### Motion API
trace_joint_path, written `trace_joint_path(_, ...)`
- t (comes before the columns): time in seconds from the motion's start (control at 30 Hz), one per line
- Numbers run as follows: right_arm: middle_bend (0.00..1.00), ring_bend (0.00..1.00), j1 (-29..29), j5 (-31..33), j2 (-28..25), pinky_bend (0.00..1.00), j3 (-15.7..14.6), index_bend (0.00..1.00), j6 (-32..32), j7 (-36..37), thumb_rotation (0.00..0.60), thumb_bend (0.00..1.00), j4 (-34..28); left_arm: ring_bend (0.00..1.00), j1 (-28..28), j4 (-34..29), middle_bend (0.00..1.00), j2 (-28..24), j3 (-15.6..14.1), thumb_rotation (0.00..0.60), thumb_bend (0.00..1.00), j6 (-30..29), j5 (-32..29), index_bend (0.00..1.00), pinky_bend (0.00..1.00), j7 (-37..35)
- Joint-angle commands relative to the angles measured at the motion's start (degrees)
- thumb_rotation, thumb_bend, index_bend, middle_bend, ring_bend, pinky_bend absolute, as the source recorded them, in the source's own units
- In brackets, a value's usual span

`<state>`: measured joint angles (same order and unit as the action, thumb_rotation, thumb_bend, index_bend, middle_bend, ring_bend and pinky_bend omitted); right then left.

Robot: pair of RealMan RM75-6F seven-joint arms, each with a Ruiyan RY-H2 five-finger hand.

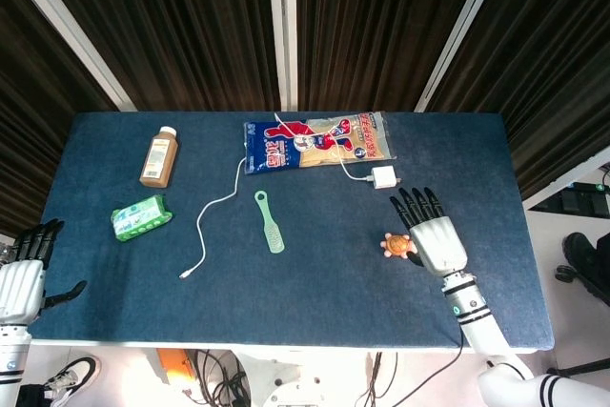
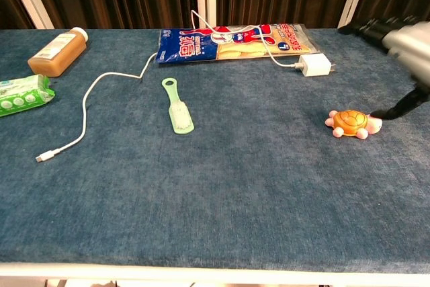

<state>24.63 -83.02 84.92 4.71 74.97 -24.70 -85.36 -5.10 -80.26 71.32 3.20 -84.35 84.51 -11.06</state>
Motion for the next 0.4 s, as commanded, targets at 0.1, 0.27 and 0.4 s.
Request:
trace_joint_path(0.1,0.00,0.00,-10.53,-4.75,-10.72,0.00,-4.83,0.00,13.02,3.98,0.600,0.00,-11.21,0.00,-0.04,-1.95,0.03,-1.13,-0.24,0.600,0.14,-0.61,1.02,0.04,0.04,1.11)
trace_joint_path(0.27,0.00,0.00,-18.04,-3.43,-15.89,0.00,-7.42,0.00,19.92,9.64,0.600,0.01,-11.55,0.00,-0.13,-2.84,0.03,-1.68,-0.42,0.600,0.14,-1.09,1.88,0.04,0.04,1.60)
trace_joint_path(0.4,0.00,0.00,-20.73,-0.55,-17.14,0.00,-6.77,0.00,20.50,16.05,0.600,0.02,-8.08,0.00,0.09,-2.96,0.03,-1.78,-0.58,0.600,0.14,-1.69,2.28,0.04,0.04,1.77)
